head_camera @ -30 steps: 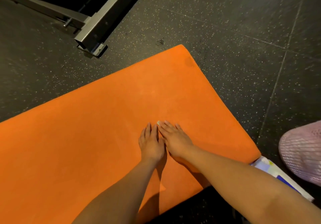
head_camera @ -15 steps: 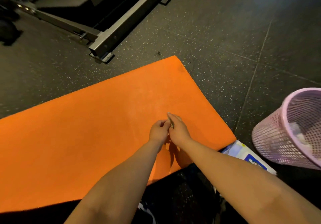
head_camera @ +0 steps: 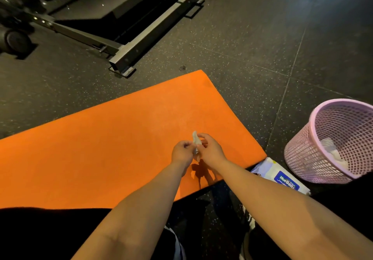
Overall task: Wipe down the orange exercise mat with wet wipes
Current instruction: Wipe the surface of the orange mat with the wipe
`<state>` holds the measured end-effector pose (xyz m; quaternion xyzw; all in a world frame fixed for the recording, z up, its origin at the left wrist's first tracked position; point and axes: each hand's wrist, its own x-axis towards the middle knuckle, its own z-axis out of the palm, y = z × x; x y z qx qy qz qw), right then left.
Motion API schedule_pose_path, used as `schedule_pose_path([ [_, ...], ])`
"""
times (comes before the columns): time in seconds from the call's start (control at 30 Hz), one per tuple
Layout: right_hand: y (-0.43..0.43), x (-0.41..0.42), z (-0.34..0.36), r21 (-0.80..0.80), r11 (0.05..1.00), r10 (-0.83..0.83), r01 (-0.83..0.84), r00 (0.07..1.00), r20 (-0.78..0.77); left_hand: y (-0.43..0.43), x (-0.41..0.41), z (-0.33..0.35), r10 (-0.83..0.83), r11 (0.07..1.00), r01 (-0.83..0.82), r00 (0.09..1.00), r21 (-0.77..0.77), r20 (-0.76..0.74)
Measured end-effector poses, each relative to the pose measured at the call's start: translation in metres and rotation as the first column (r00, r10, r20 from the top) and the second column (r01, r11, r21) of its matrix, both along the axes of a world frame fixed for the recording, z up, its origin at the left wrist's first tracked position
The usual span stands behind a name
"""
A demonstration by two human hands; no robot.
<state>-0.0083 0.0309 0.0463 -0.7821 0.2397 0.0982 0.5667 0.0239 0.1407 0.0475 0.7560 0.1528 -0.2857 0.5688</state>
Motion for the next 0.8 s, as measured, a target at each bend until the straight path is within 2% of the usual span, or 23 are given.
schedule_pose_path([
  [0.33,0.005,-0.01,0.008,-0.124,0.991,-0.057,0.053,0.998,-0.027,0.006,-0.01,-0.003,-0.012,0.999,0.009,0.997,0.044,0.079],
  [0.47,0.002,-0.01,0.008,-0.084,0.988,-0.136,0.131,0.989,-0.064,0.008,-0.01,-0.004,0.033,0.997,-0.038,0.996,0.064,0.084],
  [0.63,-0.002,-0.01,0.006,-0.075,0.986,-0.153,0.148,0.986,-0.064,0.01,-0.008,-0.007,0.046,0.996,-0.05,0.997,0.069,0.059],
  [0.8,-0.002,-0.011,0.002,-0.03,0.981,-0.191,0.19,0.981,-0.04,0.009,-0.009,-0.004,0.039,0.999,-0.039,0.999,-0.003,0.004],
])
